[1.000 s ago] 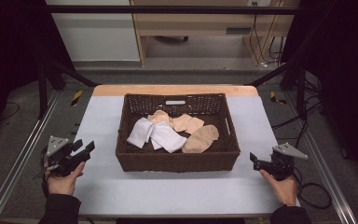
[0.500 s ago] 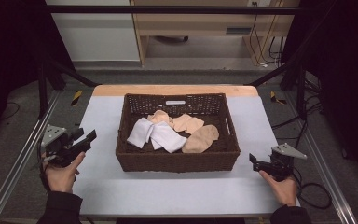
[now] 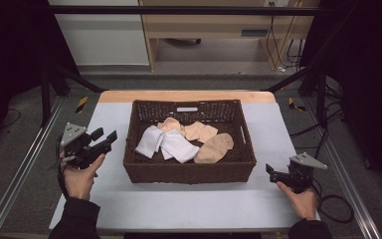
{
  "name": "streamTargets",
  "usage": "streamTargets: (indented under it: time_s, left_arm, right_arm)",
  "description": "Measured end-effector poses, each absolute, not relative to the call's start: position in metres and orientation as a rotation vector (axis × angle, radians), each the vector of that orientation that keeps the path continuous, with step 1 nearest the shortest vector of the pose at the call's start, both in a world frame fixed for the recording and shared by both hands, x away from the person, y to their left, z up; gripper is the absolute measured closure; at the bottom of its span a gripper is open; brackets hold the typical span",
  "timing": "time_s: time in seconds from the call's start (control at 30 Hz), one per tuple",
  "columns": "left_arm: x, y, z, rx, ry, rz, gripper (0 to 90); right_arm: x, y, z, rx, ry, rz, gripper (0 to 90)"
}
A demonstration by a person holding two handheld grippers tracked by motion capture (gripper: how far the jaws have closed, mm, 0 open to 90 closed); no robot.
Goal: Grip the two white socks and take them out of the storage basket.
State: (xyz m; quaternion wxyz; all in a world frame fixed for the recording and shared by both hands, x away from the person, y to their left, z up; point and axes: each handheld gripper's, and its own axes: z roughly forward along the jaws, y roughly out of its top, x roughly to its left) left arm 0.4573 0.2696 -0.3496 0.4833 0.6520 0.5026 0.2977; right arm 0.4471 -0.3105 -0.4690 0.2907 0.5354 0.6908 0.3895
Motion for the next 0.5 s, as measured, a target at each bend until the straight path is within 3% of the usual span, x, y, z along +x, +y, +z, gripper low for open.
streamTargets:
  time_s: [0.5]
  left_arm:
    - [0.474, 0.219, -0.327, 1.639, 1.132, 0.734, 47.1]
  right_arm:
    - [0.448, -0.311, -0.469, 1.428, 1.84, 1.044, 5.7]
